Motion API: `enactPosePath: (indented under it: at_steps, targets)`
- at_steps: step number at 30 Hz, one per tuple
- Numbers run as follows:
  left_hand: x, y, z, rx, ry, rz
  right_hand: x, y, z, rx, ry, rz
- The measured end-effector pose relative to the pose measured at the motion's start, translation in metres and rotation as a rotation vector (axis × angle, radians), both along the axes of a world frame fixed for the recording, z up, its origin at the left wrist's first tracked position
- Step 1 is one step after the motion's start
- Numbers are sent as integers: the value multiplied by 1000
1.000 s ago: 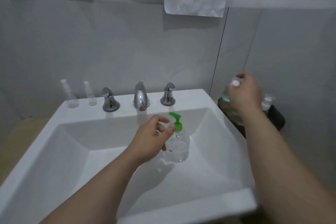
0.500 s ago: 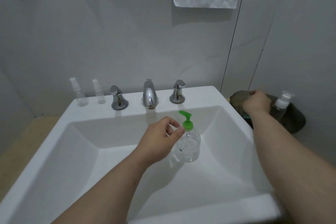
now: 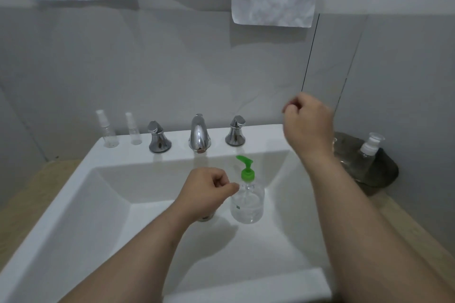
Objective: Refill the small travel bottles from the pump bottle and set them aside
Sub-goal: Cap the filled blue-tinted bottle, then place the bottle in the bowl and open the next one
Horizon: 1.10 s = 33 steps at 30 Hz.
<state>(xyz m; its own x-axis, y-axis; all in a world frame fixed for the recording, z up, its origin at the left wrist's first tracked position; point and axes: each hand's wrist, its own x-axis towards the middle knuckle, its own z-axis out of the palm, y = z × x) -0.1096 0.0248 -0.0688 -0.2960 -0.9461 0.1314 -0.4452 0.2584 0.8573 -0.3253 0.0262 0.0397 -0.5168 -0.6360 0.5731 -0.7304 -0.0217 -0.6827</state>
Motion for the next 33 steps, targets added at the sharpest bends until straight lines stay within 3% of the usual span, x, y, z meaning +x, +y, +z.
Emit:
enactPosePath:
  at_steps: [3, 5, 9, 12, 17, 21, 27, 33]
  targets:
    - [7, 3, 13, -68, 112, 52, 48, 17, -27, -138, -94, 178]
    - [10, 6, 20, -129, 186, 105, 69, 24, -55, -119, -103, 271]
    - [19, 6, 24, -295, 316, 328, 79, 15, -85, -57, 104, 407]
    - [32, 3, 33, -368, 388, 594, 79, 7, -92, -78, 115, 408]
    - [61, -21, 44, -230, 532, 966, 86, -1, -90, -200, 199, 382]
    - [77, -44, 56, -198, 369, 1001, 87, -4, -90, -294, 249, 383]
    - [100, -75, 72, -203, -131, 910, 88, -4, -87, -388, 298, 373]
    - [117, -106, 67, -198, -364, 823, 90, -2, -84, -424, 322, 404]
